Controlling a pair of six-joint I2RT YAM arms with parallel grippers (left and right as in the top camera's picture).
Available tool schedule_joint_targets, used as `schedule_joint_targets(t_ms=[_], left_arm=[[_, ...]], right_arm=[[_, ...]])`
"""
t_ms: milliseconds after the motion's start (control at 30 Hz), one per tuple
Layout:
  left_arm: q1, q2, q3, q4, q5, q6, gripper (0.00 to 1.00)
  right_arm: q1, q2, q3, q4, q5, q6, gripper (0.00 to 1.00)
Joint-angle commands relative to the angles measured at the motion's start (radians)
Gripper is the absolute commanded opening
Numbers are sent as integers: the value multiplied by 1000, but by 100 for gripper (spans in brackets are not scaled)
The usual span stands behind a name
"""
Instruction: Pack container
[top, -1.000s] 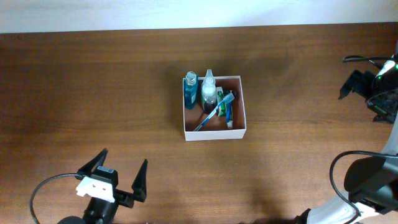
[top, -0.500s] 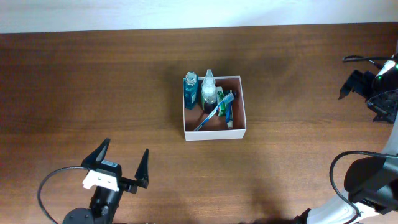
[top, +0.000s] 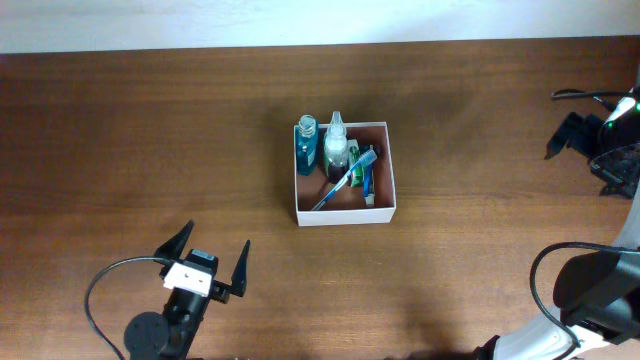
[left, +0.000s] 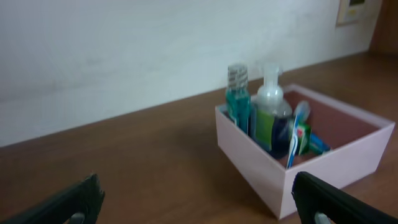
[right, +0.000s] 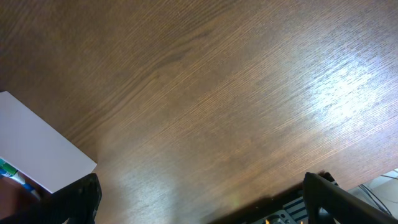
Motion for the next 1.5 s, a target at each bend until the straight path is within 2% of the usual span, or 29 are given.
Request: schedule_joint_targets(t_ms=[0,167,933,1267,1467], left_arm=[[12,-11,-51,15,7,47,99],[35,-11,-81,71,7,47,99],[106,-11,-84,78,-8,47,99],[107,-11,-84,202,-100,47,99],[108,-11,-84,177,-102,47,99]], right_arm=[[-1,-13,3,0,6,-7,99],[-1,-13,3,0,6,-7,99],[-1,-13,3,0,6,-7,99],[-1,-13,3,0,6,-7,99],[-1,-13,3,0,6,-7,99]])
